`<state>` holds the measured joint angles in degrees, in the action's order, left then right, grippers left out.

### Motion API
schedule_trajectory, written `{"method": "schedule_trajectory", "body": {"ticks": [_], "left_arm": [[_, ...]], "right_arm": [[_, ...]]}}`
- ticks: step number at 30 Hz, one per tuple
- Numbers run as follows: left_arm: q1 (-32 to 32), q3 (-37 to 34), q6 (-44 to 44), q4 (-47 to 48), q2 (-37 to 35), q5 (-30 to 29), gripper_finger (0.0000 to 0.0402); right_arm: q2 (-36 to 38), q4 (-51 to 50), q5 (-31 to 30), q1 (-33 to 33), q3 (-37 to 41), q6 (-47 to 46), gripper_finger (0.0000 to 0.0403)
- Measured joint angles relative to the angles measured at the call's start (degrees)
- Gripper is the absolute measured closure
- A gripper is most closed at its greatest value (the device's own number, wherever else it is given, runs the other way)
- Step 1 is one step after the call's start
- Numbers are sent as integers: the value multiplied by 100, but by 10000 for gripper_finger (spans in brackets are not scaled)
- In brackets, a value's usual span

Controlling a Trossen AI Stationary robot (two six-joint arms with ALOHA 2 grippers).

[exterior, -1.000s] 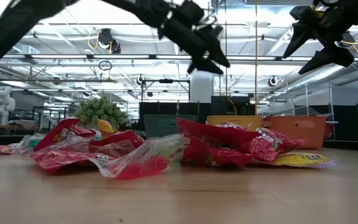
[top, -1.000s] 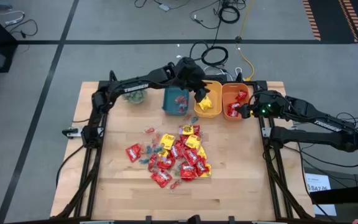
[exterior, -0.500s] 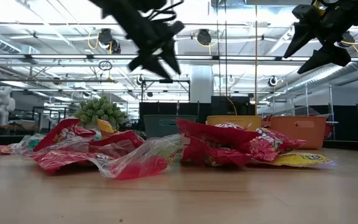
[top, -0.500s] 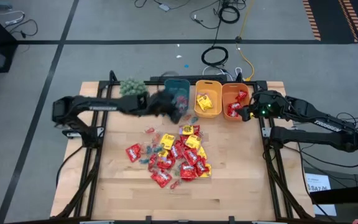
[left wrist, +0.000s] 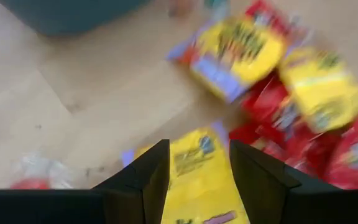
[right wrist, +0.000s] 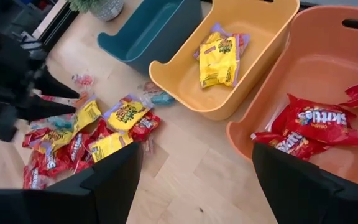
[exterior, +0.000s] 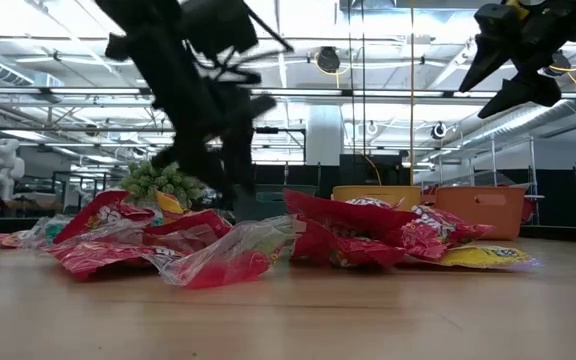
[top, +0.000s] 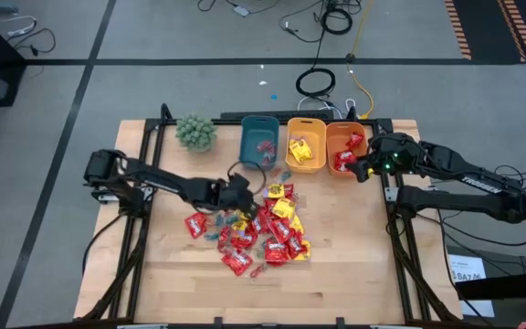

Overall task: Sort candy
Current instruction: Put the yellow candy into the yellow bin

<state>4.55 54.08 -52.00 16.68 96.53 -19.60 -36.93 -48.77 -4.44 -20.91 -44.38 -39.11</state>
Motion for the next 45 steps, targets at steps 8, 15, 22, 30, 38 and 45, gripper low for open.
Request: {"method": "schedule_trajectory", "body": {"ticks": [8, 15, 22, 30, 38, 45], "left_arm": [[121, 138, -301, 104, 1064, 139, 241], [158, 142, -450, 298, 803, 131, 386], [63, 218, 162, 355, -139, 91, 398], [-324, 574, 1049, 333, -1014, -173, 400], [-1502, 1737, 3007, 328, -659, 1031, 400], [-2478, 3408, 4369, 303, 676, 2263, 401]], "right_arm": [[0, -127, 36, 1, 0, 36, 106], [0, -167, 158, 1, 0, -43, 106], [2, -234, 157, 0, 0, -48, 106], [0, -251, 141, 2, 0, -72, 106], [0, -249, 136, 2, 0, -238, 106], [-9, -247, -12, 1, 0, -514, 106]]}}
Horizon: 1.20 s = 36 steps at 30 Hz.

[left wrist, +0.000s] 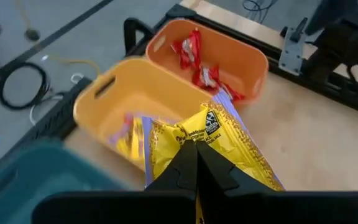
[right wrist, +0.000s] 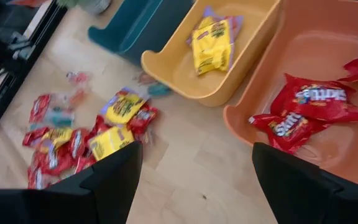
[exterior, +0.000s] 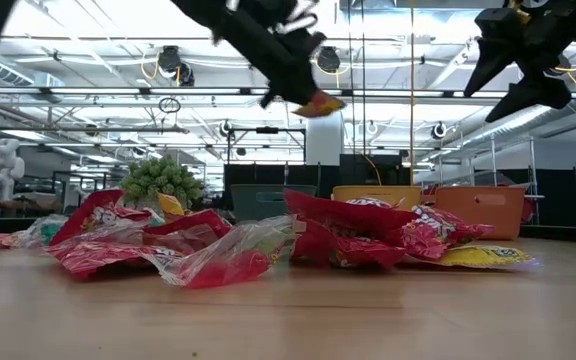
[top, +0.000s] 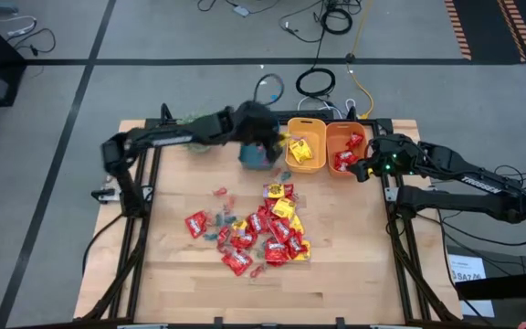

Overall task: Sort candy
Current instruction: Put the yellow candy into the yellow bin

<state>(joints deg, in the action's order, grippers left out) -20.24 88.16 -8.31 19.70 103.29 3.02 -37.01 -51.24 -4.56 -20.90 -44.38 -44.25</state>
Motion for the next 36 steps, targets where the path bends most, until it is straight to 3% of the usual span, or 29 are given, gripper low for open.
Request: {"method": "schedule_trajectory", "body": {"ticks": [6, 15, 24, 36], "left_arm": [[-313, 1589, 384, 9, 1290, 175, 390], [-369, 3133, 942, 233, 2357, 333, 309], [-382, 3235, 1185, 428, 2426, 408, 233], [-375, 3235, 1177, 674, 2426, 407, 221]], "right_arm": [[-2, 0, -300, 0, 0, -399, 106], [-2, -2, -306, 1, 0, -781, 106], [-19, -2, -422, 1, 0, -778, 106], [-20, -2, -468, 1, 0, -738, 106]]}}
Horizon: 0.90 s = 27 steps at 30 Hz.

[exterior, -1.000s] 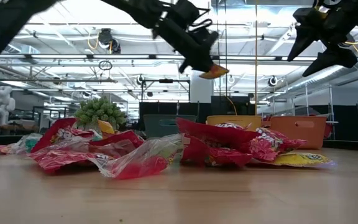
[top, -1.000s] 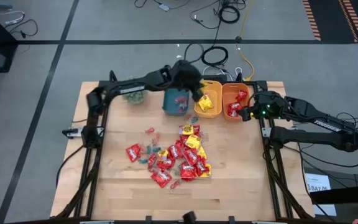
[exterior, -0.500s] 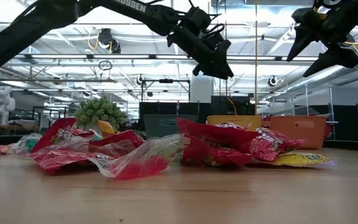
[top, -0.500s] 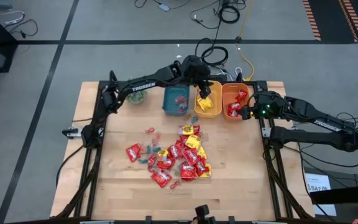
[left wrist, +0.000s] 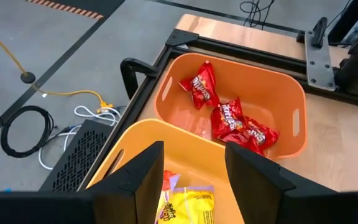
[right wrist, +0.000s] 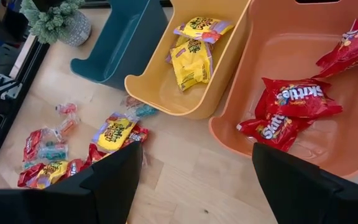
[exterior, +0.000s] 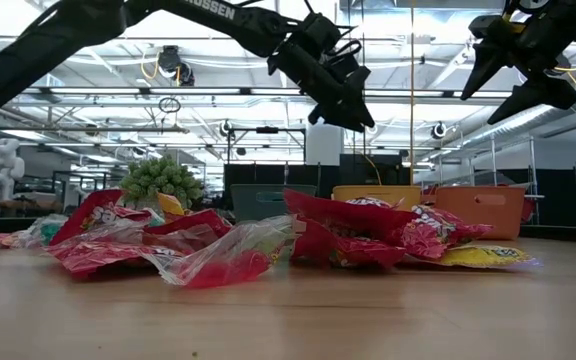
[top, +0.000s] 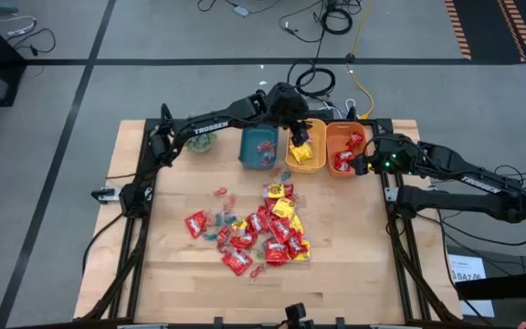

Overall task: Sort candy
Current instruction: Put the yellow candy into the yellow bin

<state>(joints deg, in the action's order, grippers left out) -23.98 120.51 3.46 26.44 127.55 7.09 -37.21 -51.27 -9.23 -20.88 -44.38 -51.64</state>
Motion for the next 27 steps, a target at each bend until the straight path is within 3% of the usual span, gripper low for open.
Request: {"method": "schedule_trajectory", "body": {"ticks": [7, 10, 16, 19, 23, 27], "left_arm": [[22, 0, -2, -57, -15, -36, 220], [22, 0, -186, 615, -236, -46, 220], [37, 0, 334, 1362, -879, -40, 220], [44, -109, 336, 1651, -1241, 183, 220], [167, -980, 201, 1626, -1917, 557, 220], [494, -2698, -451, 592, -2918, 264, 220]], "right_arm": [[0, 0, 35, -1, 0, 51, 106], [0, 0, 15, -2, 0, 182, 106], [-88, 219, 52, 0, 0, 463, 106], [-206, 701, 362, 33, 0, 830, 106], [-485, 1552, 868, 300, 0, 1396, 106], [-892, 2064, 1194, 724, 0, 1926, 106]]}}
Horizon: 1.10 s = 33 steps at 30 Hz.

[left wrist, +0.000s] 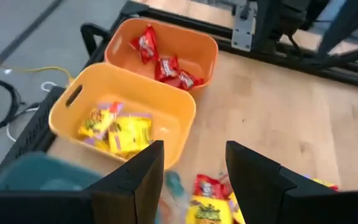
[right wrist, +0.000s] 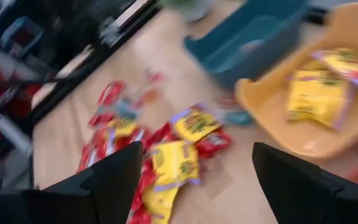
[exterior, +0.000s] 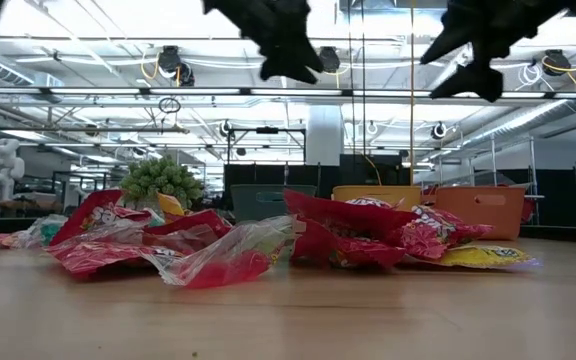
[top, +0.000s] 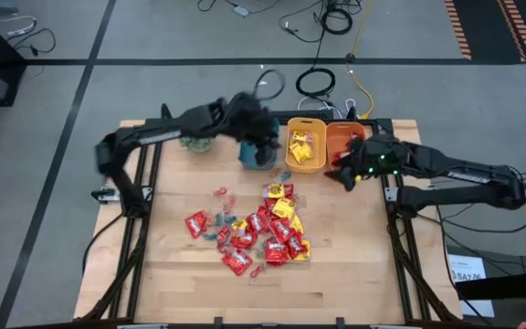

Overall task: Sort candy
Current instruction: Put the yellow candy into the yellow bin

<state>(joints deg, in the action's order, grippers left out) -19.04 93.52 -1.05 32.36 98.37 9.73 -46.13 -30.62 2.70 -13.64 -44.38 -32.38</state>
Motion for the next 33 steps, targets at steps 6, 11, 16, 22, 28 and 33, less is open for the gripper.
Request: {"method": "schedule_trajectory", "body": {"ticks": [6, 11, 16, 22, 28, 33], "left_arm": [[772, -2826, -1137, -1815, -1774, -871, 220], [1466, -4291, -1936, -2149, -3094, -1144, 220], [1809, -4928, -2178, -1497, -4015, -1129, 220], [1858, -5000, -2342, -849, -4251, -1189, 220], [1870, -4997, -1414, -930, -4267, -1408, 220], [1774, -5145, -912, -1148, -4352, -1340, 220]], "right_arm": [[-718, 49, 43, 600, 0, 538, 106], [-1394, 395, 42, 1026, 0, 1342, 106], [-2318, 1177, 14, 1312, 0, 2028, 106], [-3571, 2160, -348, 1376, 0, 2089, 106], [-4667, 2799, -350, 1376, 0, 1662, 110], [-5290, 3304, -417, 1376, -16, 1106, 155]]}}
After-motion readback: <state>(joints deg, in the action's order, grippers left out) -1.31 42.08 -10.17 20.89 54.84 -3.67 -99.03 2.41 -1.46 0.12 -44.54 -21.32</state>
